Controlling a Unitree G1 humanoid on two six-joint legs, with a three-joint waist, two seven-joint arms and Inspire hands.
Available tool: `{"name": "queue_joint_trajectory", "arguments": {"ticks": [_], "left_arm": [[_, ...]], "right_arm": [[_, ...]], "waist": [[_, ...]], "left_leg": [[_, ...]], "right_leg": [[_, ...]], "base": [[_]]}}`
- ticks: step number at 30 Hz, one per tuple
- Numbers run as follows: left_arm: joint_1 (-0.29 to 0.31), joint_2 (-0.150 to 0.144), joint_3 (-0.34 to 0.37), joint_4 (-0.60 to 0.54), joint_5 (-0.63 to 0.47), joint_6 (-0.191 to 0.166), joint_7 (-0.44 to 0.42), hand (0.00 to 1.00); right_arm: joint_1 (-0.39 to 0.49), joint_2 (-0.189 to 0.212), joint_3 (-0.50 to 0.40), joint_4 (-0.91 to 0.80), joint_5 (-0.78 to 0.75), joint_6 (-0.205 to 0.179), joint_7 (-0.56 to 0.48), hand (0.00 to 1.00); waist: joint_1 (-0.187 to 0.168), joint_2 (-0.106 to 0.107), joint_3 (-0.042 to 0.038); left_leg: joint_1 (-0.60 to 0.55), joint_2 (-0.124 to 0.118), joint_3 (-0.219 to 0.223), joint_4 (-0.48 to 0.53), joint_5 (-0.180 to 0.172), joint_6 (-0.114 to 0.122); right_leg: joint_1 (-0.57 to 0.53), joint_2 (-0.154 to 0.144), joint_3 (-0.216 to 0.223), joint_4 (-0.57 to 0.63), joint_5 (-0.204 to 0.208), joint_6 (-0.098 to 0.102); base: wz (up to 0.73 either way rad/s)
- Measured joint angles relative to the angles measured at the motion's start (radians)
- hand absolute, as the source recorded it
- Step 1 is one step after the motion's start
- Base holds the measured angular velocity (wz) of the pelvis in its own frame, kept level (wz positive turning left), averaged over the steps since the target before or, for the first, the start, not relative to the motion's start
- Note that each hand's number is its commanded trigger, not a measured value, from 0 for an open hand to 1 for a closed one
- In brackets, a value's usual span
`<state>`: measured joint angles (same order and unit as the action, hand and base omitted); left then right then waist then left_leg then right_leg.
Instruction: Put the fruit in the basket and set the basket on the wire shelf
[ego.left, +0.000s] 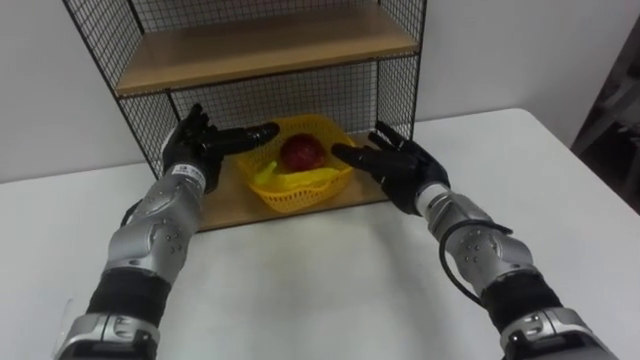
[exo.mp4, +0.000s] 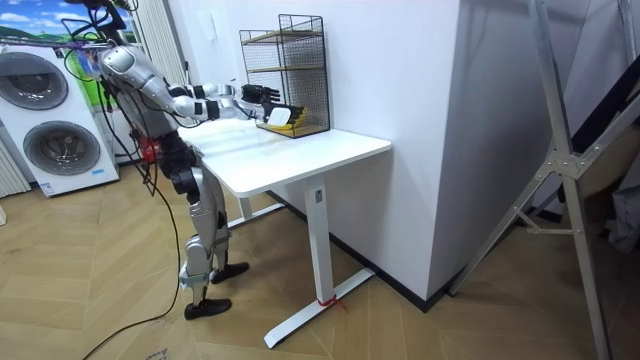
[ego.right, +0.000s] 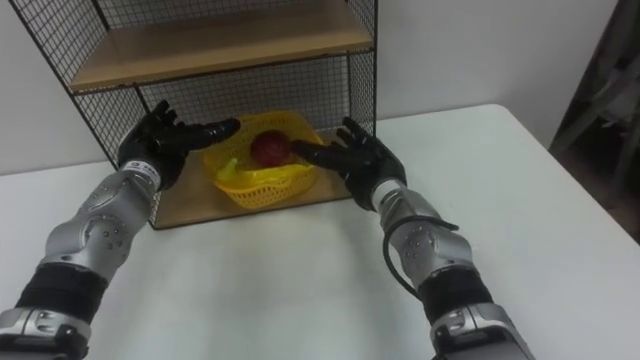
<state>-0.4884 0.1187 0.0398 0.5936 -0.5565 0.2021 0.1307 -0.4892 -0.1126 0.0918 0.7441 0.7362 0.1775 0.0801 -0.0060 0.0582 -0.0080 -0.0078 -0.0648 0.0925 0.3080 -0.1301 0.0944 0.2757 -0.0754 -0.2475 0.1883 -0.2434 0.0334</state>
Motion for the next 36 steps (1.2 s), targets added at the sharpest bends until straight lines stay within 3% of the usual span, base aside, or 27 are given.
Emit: {"name": "queue_joint_trajectory", "arguments": {"ticks": [5, 10, 17, 22, 29, 36], "left_arm": [[0.000, 0.006, 0.007, -0.014, 0.006, 0.001, -0.028, 0.00], [0.000, 0.011, 0.006, -0.097, 0.002, -0.001, -0.045, 0.00], [0.000, 0.007, -0.003, -0.179, 0.022, -0.001, -0.053, 0.00], [0.004, 0.006, -0.003, -0.213, 0.027, -0.001, -0.052, 0.00], [0.095, 0.007, -0.007, -0.310, 0.047, -0.003, -0.052, 0.00], [0.207, -0.002, -0.007, -0.427, 0.060, -0.003, -0.048, 0.00]], "right_arm": [[0.000, -0.005, -0.019, -0.012, -0.026, 0.000, 0.008, 0.00], [0.000, -0.011, -0.027, -0.055, -0.035, 0.000, 0.008, 0.00], [0.000, -0.019, -0.026, -0.161, -0.069, 0.000, 0.001, 0.00], [0.000, -0.022, -0.027, -0.242, -0.114, 0.000, 0.008, 0.00], [0.026, -0.045, -0.026, -0.425, -0.199, -0.001, 0.028, 0.00], [0.150, -0.056, -0.027, -0.592, -0.300, 0.000, 0.043, 0.00]], "waist": [[0.011, 0.000, 0.0003], [0.014, -0.002, 0.0012], [0.012, -0.020, 0.0112], [0.011, -0.032, 0.0093], [0.011, -0.050, 0.0032], [0.014, -0.057, 0.0030]], "left_leg": [[-0.012, 0.001, 0.000, 0.000, 0.001, -0.002], [-0.031, 0.000, 0.002, -0.001, 0.009, 0.001], [-0.040, -0.001, 0.008, -0.007, 0.014, 0.002], [-0.041, -0.003, 0.014, -0.018, 0.020, 0.004], [-0.029, -0.002, 0.021, -0.034, 0.024, 0.001], [-0.029, -0.002, 0.021, -0.041, 0.026, -0.001]], "right_leg": [[-0.014, 0.001, 0.000, 0.002, 0.000, 0.000], [-0.039, -0.003, 0.001, 0.008, 0.000, 0.000], [-0.057, -0.007, 0.003, 0.016, -0.001, 0.001], [-0.066, -0.009, 0.011, 0.016, -0.001, 0.001], [-0.062, -0.010, 0.012, 0.015, -0.001, 0.001], [-0.068, -0.010, 0.014, 0.007, -0.001, 0.001]], "base": [[0.00], [-0.01], [-0.02], [-0.03], [0.00], [0.00]]}}
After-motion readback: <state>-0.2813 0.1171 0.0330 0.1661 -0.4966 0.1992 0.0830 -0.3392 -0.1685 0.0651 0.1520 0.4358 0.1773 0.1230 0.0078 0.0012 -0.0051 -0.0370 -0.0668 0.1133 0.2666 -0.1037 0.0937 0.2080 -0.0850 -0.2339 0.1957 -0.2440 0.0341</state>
